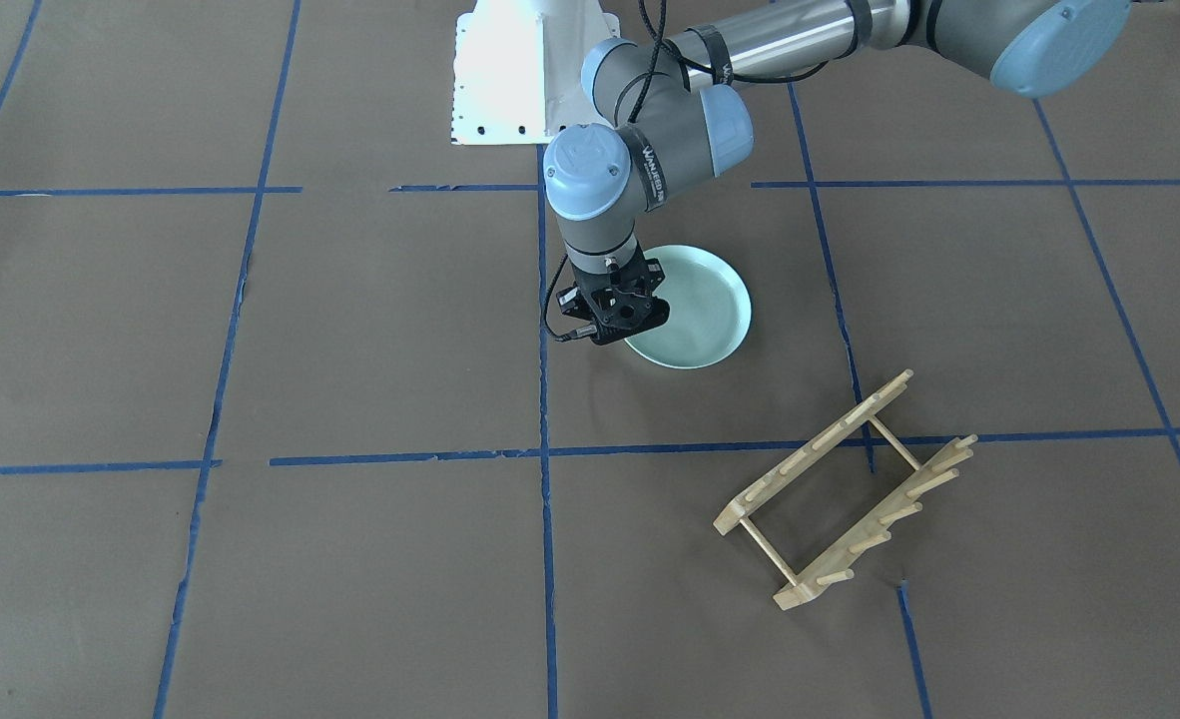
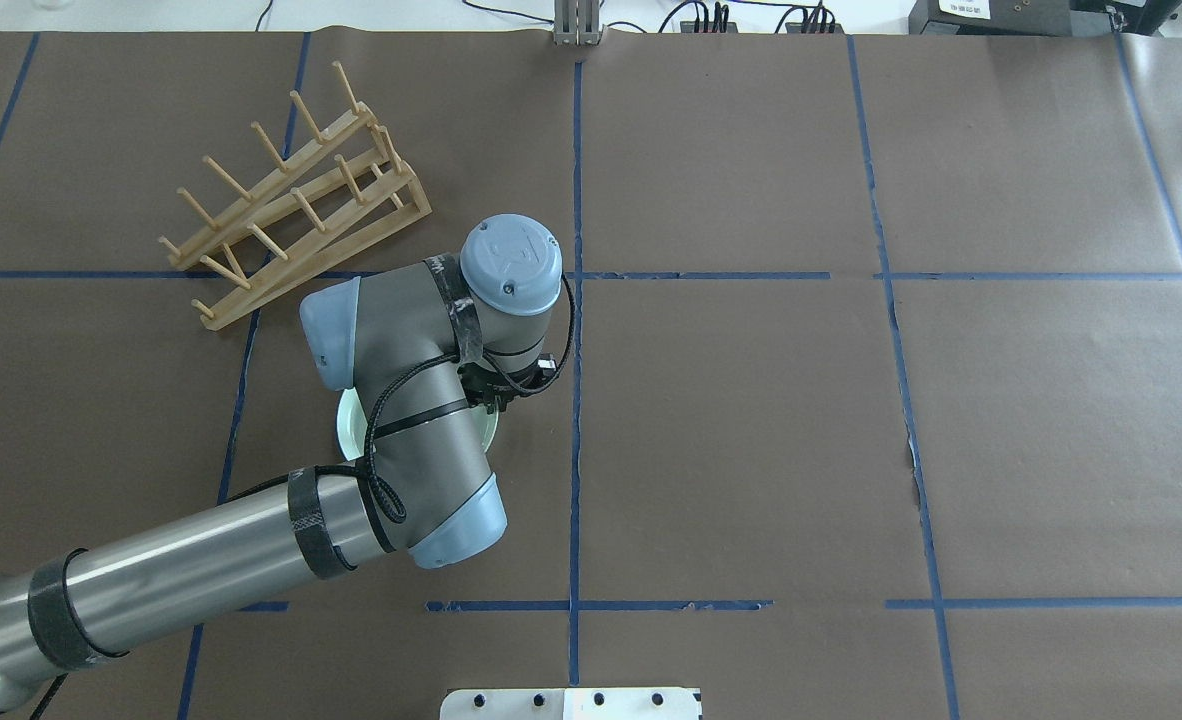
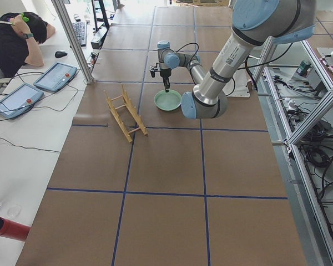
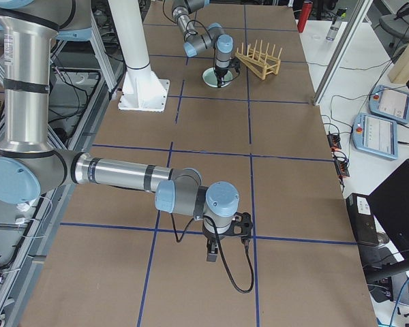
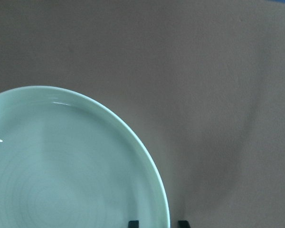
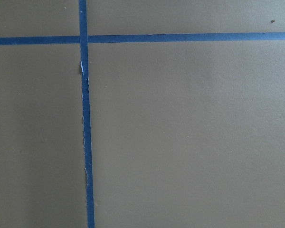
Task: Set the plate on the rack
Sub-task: 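Close the left gripper on the rim of the pale green plate, then lift the plate with the left gripper and tilt it upright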
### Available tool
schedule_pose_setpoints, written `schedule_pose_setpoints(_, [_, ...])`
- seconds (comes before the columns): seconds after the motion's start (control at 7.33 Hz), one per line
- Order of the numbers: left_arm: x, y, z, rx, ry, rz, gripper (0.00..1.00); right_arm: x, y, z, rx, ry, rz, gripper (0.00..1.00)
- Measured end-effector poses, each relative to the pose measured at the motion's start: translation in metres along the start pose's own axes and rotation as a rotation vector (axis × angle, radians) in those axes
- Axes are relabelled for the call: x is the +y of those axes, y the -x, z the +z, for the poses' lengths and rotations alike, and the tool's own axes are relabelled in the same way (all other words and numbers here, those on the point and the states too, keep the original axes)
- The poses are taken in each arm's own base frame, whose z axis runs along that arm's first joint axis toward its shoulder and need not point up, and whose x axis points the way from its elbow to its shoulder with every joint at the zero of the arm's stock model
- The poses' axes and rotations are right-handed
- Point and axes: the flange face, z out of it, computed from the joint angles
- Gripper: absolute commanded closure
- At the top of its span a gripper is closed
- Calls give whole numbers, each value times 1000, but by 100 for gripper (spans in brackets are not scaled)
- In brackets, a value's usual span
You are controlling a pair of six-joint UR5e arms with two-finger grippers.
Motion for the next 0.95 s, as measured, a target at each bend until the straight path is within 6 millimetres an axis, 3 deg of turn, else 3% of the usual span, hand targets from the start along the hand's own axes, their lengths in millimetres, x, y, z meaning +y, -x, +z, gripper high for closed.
schedule_pose_setpoints(0.27, [-3, -3, -8, 46, -11, 10, 100, 0, 0, 0, 0, 0, 0, 0])
schedule_pose_setpoints(0.41, [-5, -3, -21, 84, -20, 15, 100, 0, 0, 0, 0, 0, -1, 0])
schedule_pose_setpoints(0.55, [-11, 0, -56, 151, -41, 17, 100, 0, 1, 0, 0, 0, -1, 0])
schedule_pose_setpoints(0.68, [-22, 8, -104, 251, -53, 11, 100, 0, 1, 0, 0, 0, -2, 0])
schedule_pose_setpoints(0.95, [-66, 36, -197, 539, -55, -33, 100, 0, 0, 0, 0, 0, -1, 0])
